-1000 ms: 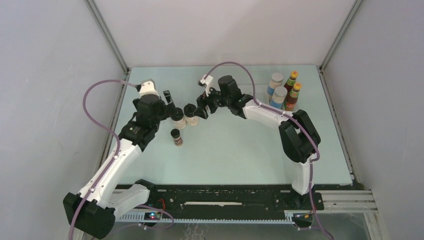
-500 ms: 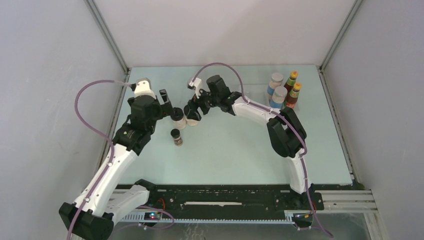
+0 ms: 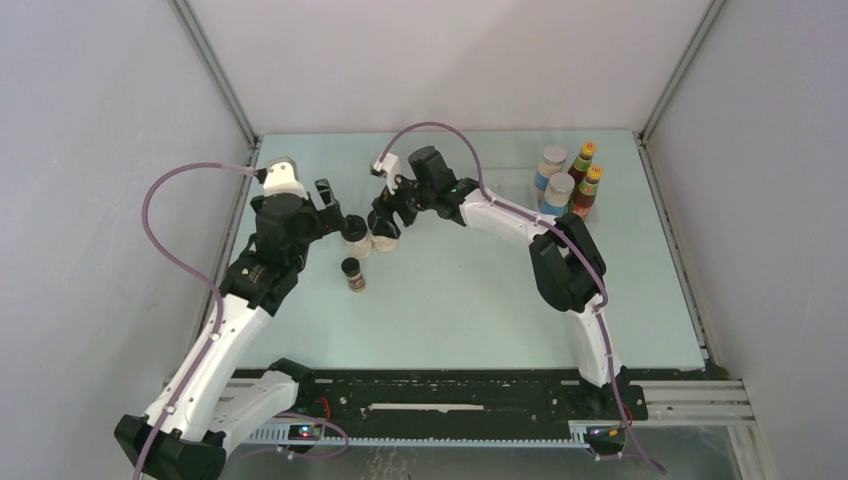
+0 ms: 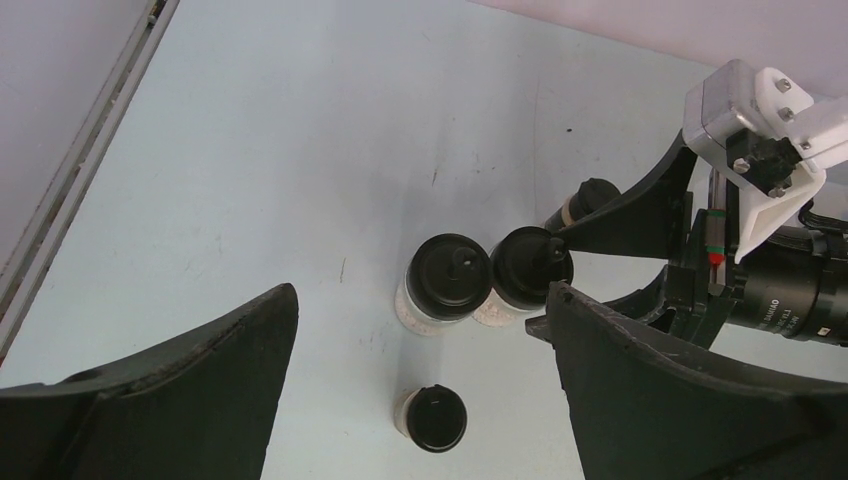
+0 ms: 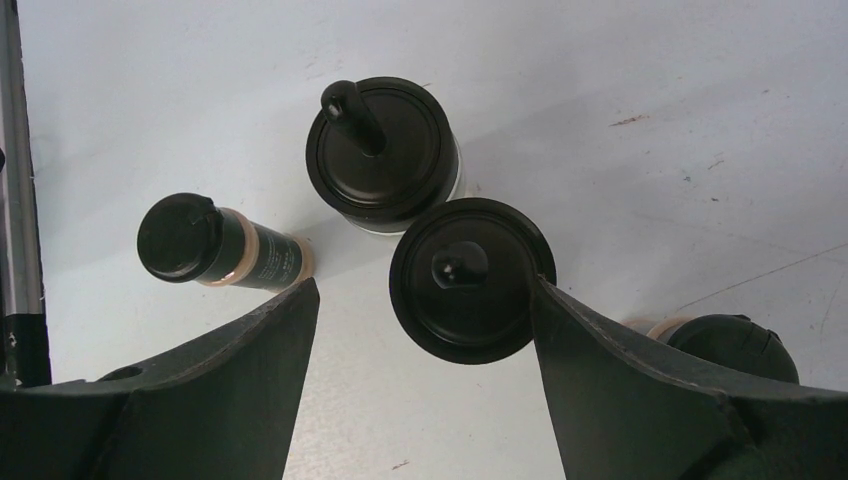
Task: Organize the condiment bottles
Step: Pick up the bottle from the center of the board.
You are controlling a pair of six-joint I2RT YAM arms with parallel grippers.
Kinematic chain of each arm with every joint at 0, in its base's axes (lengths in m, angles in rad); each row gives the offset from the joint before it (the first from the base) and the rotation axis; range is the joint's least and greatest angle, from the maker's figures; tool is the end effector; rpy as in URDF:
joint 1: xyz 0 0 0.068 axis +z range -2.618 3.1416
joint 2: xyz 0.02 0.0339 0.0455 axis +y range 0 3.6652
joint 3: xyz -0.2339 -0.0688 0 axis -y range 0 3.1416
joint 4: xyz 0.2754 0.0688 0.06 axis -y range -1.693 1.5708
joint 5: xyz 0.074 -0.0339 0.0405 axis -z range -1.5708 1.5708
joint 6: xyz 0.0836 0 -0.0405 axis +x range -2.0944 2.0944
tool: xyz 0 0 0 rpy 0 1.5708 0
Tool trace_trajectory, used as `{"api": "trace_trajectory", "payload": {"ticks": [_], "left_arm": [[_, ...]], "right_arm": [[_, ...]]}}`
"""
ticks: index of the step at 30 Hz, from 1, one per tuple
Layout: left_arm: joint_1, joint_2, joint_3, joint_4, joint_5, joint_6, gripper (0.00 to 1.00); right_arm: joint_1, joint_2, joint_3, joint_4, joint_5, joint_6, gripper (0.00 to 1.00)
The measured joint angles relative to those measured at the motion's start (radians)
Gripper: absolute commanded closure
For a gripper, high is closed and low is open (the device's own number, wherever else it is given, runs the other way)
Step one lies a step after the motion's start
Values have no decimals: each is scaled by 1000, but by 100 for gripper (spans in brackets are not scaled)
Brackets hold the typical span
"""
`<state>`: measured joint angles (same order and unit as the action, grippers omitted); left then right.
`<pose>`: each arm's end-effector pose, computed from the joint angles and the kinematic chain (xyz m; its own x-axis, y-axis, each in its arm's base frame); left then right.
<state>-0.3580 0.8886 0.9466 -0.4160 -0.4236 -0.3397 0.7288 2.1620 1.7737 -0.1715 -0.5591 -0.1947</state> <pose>0.2787 -0.0676 0.3183 -0.2957 -0.2137 -0.9311 -0.1481 0.9731 -0.1763 0.3813 0.3999 0.1820 -0.2145 -0.4114 -0.8858 -0.9595 0.2583 0.1124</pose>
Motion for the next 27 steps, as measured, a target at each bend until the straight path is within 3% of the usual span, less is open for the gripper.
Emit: {"api": "trace_trajectory", "payload": {"ticks": [27], "left_arm": [[0,-28,0,2,19,0,2]], "right_arm": [[0,37,69,-49,19,-51,14]]}}
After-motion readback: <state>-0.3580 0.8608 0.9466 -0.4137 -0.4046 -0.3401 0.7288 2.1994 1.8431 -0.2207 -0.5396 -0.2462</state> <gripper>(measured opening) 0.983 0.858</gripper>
